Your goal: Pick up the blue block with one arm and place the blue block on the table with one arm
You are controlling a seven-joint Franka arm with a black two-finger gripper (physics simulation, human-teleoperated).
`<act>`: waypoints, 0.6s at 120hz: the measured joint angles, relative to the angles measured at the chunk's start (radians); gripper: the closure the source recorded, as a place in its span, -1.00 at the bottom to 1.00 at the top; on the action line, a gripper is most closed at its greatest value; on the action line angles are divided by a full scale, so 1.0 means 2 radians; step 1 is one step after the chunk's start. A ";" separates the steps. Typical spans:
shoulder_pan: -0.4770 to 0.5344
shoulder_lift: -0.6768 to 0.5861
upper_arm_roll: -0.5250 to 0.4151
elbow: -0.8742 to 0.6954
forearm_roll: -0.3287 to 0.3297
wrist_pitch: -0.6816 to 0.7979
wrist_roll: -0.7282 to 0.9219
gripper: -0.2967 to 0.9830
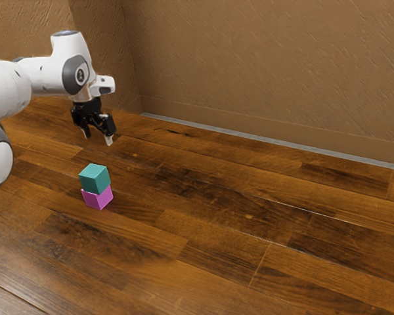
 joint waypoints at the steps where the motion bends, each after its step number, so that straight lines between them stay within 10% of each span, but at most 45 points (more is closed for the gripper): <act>1: 0.000 0.001 0.000 -0.001 -0.002 0.000 0.001 -0.50; 72: -0.007 -0.064 0.000 -0.165 -0.036 0.078 0.049 -0.50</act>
